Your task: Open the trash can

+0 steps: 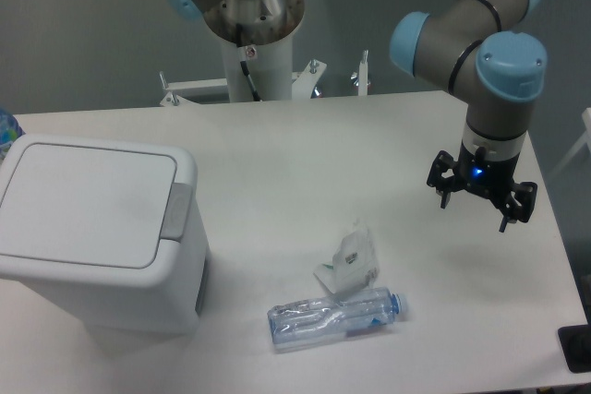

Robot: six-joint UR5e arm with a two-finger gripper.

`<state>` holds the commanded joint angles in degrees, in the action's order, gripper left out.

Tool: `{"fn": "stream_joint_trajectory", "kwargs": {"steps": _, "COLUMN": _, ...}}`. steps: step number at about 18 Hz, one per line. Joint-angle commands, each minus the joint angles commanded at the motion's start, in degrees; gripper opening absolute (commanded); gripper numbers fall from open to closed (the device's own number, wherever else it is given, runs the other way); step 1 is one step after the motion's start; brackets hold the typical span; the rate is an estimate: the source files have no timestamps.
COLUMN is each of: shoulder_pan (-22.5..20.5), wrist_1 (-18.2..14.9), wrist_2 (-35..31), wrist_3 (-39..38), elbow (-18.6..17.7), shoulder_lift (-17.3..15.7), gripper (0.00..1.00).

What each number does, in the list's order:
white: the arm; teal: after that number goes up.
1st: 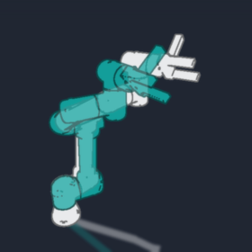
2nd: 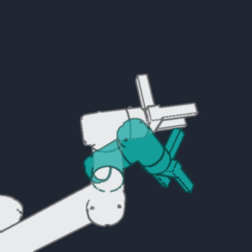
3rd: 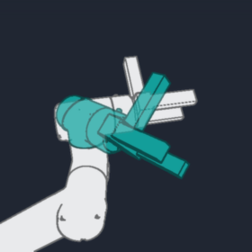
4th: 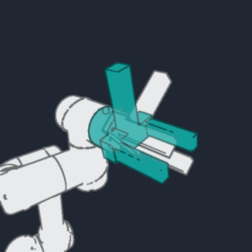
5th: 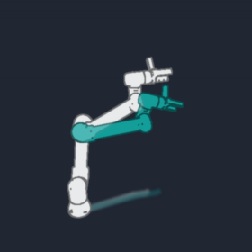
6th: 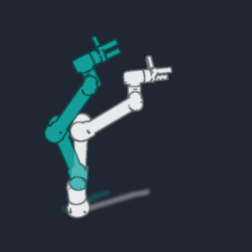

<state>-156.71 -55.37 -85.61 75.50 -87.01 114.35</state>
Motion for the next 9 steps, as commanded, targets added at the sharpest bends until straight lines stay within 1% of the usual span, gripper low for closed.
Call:
{"fn": "stream_joint_trajectory", "kwargs": {"steps": 4, "shoulder_pan": -0.17, "wrist_1": 0.09, "wrist_2": 0.35, "wrist_3": 0.09, "elbow": 0.0, "shoulder_lift": 0.0, "gripper": 1.0}}
{"fn": "stream_joint_trajectory", "kwargs": {"steps": 7, "shoulder_pan": -1.05, "wrist_1": 0.09, "wrist_2": 3.59, "wrist_3": -0.09, "elbow": -0.44, "shoulder_lift": -0.09, "gripper": 1.0}}
{"fn": "stream_joint_trajectory", "kwargs": {"steps": 9, "shoulder_pan": -1.93, "wrist_1": 1.31, "wrist_2": 6.67, "wrist_3": -1.13, "elbow": -1.31, "shoulder_lift": -0.44, "gripper": 1.0}}
